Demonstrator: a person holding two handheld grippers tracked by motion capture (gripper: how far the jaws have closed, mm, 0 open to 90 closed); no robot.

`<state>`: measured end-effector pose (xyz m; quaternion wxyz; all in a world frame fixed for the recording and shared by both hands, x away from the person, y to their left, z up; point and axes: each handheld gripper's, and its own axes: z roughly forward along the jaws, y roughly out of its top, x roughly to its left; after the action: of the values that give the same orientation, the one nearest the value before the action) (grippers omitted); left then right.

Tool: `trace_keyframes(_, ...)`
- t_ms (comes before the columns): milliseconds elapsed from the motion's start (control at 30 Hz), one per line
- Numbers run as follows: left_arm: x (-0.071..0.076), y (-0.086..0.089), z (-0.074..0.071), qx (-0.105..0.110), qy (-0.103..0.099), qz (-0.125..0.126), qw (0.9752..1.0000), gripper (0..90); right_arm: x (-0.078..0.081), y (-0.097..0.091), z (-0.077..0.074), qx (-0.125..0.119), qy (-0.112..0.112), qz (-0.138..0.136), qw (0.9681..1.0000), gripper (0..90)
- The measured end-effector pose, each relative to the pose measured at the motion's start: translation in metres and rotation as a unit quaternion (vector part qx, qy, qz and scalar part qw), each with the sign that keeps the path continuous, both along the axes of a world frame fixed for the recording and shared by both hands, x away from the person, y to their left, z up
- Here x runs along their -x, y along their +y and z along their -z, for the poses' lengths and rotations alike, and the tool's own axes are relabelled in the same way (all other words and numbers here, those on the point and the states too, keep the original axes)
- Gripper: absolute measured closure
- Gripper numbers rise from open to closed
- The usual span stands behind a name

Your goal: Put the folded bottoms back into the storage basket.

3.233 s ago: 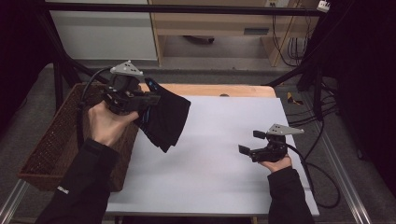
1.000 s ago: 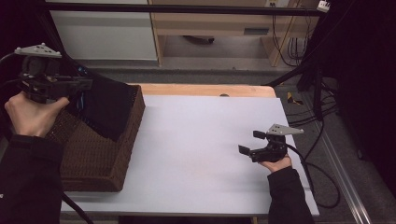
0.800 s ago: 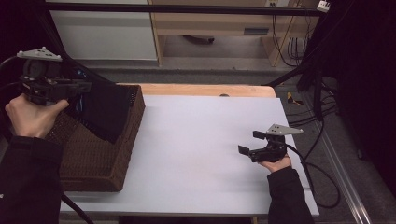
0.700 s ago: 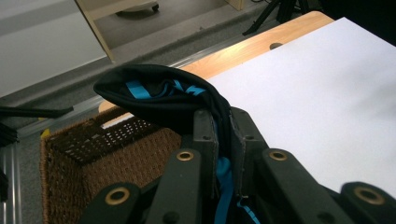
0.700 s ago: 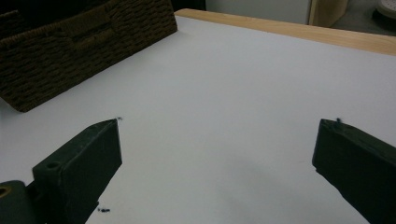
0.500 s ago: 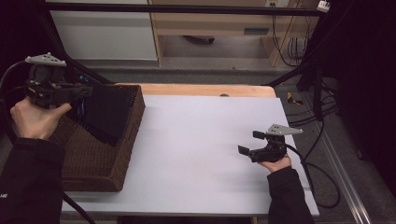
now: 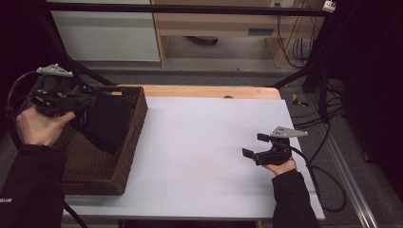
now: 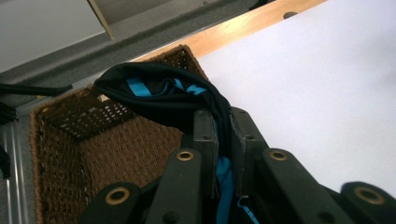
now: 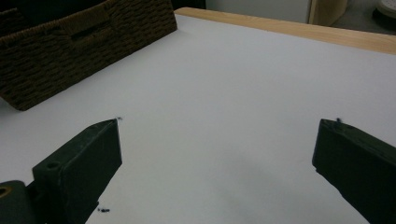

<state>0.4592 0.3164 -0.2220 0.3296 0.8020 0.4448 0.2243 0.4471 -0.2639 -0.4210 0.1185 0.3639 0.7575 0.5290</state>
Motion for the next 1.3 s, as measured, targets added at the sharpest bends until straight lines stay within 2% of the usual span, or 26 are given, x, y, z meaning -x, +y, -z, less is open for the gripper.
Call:
trace_keyframes(200,-0.004,0.004,0.017,0.010,0.012,0.000,0.9999,82.4,0.000,0.000,0.000,0.001,0.000,0.001,1.0000,1.7)
trace_keyframes(567,-0.020,0.016,0.059,0.034,0.053,-0.006,0.9980,82.2,-0.001,0.000,0.001,0.003,0.001,0.000,1.0000,1.7)
trace_keyframes(700,-0.026,0.021,0.070,0.025,0.058,-0.015,0.9979,81.7,-0.001,0.000,0.002,0.004,0.002,0.001,1.0000,1.7)
trace_keyframes(867,-0.036,0.036,0.086,0.002,0.059,-0.060,0.9965,78.7,-0.001,0.000,0.001,0.002,0.001,0.000,1.0000,1.7)
trace_keyframes(900,-0.038,0.040,0.090,-0.003,0.054,-0.077,0.9956,75.6,-0.001,0.000,0.001,0.001,0.001,0.001,1.0000,1.7)
trace_keyframes(967,-0.040,0.049,0.098,-0.003,0.050,-0.111,0.9926,58.9,0.000,0.000,0.001,0.000,0.000,0.001,1.0000,1.7)
trace_keyframes(1067,-0.037,0.057,0.107,0.008,0.028,-0.133,0.9907,39.6,-0.001,0.000,0.001,0.001,0.000,0.001,1.0000,1.7)
trace_keyframes(1167,-0.033,0.058,0.109,0.013,0.016,-0.138,0.9902,25.9,-0.001,0.000,0.002,0.003,0.001,0.000,1.0000,1.7)
trace_keyframes(1300,-0.026,0.052,0.105,0.025,-0.004,-0.126,0.9917,16.0,-0.001,0.001,0.002,0.003,0.002,0.000,1.0000,1.7)
